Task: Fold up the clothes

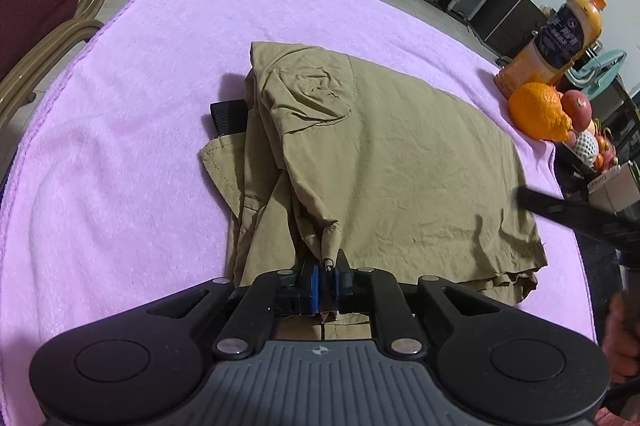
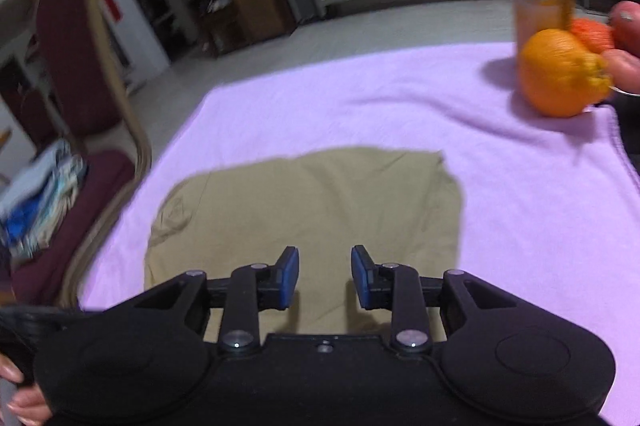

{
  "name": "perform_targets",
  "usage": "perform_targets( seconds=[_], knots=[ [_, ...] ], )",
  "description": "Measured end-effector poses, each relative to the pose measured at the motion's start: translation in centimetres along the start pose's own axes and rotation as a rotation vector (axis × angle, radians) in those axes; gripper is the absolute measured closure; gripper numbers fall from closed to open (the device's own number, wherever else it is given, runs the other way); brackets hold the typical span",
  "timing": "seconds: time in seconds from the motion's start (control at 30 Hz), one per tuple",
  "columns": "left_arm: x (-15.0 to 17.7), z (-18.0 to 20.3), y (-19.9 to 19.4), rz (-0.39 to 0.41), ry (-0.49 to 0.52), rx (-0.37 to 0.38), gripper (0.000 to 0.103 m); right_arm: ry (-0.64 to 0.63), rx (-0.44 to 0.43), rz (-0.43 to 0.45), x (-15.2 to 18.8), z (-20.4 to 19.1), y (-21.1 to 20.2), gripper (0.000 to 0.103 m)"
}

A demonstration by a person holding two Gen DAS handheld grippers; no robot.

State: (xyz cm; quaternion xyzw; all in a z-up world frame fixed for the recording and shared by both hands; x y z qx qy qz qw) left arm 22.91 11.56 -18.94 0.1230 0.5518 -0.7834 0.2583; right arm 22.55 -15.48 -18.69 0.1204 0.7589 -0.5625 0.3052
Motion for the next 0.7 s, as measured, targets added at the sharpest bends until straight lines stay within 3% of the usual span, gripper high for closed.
perform_targets(
  seconds=[0.17,0.27,0.37,0.4,0.57,0.67,0.7],
  knots=[
    [-0.2,0.3,-3.6,0.093,0.055,0.034,0.094,-0.128,0.022,-0.063,0.8,-2.2,2.1,0.074],
    [-1.4,2.2,-9.0,0.304,0.18,0.107,0.094,-0.101,-0.001,-0.07,1.3,-1.8,1.2,0.074],
    [-2.8,3.0,-10.4,0.427,0.269,0.039,0.094,-0.063,-0.022,-0.076,1.3,-1.6,1.1,0.074],
    [-3.3,3.1,-10.1,0.43,0.274,0.034,0.094,-0.056,-0.025,-0.078,1.3,-1.5,1.2,0.074],
    [-3.9,4.1,-4.1,0.278,0.341,0.008,0.094,-0.062,-0.024,-0.084,1.5,-1.6,1.6,0.074],
    [-1.1,2.3,1.0,0.069,0.374,-0.102,0.095,-0.065,-0.038,-0.094,1.5,-1.4,1.5,0.074],
    [-0.3,1.8,1.6,0.057,0.398,-0.121,0.094,-0.074,-0.041,-0.103,1.5,-1.3,1.3,0.074]
  ],
)
Point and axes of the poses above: each gripper's, at about its wrist camera, not at the fingertips, and y roughly the way its jaws point, z to its right, x to its underside, the point moved 9 cm from there along y, roughly the way its jaws point, and after that the axes turned 2 degrees about -y, right-handed, at the moved point
